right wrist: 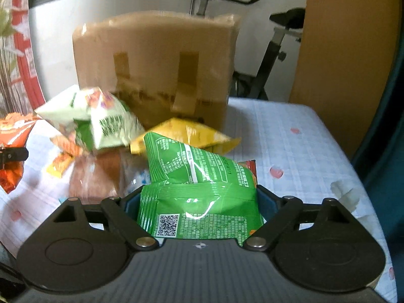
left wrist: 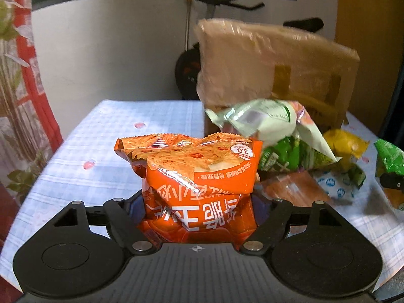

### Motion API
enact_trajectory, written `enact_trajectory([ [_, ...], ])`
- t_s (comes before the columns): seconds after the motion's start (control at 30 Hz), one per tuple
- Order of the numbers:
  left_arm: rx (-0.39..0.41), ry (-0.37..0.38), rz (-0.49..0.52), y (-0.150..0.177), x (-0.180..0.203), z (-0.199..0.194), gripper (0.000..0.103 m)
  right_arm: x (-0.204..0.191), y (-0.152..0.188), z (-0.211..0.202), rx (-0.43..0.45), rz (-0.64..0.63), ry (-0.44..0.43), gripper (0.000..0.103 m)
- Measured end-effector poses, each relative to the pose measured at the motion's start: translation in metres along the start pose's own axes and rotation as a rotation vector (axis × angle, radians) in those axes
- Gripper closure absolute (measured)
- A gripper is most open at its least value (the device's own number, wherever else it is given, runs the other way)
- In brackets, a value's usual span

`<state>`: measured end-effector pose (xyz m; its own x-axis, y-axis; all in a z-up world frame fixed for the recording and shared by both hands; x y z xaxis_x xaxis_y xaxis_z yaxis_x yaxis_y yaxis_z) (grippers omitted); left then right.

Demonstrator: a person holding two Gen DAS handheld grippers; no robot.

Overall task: Organize snacks
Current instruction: 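Grasp the orange chip bag with the left tool while the right tool grasps a green snack bag, then carry both bags over the lined box and open both tools to drop them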

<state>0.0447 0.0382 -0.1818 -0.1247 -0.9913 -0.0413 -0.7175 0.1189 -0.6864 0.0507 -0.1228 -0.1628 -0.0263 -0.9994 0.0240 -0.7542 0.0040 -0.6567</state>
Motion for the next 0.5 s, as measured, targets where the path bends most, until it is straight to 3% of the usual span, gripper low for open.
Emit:
enact_trajectory([
  [0.3, 0.094, -0.042, -0.049, -0.025, -0.015, -0.028, 0.021, -0.004, -0.034, -0.037, 0.168, 0.019, -0.045, 0.015],
  [0.5, 0.169, -0.036, -0.008, -0.067, -0.006, -0.039, 0.021, -0.008, -0.078, -0.049, 0.273, -0.032, -0.074, 0.015],
])
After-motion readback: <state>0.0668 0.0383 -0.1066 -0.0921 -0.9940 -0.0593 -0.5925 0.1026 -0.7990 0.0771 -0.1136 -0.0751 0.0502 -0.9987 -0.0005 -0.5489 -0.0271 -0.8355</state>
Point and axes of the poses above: each gripper's, at about its wrist camera, not at the fingertips, and z roughly the way its jaws point, x to its right, y to its underside, the point moved 5 cm from there along z, roughly the way its jaws point, and after that the axes turned 9 degrees about -x, right-handed, at the moved point
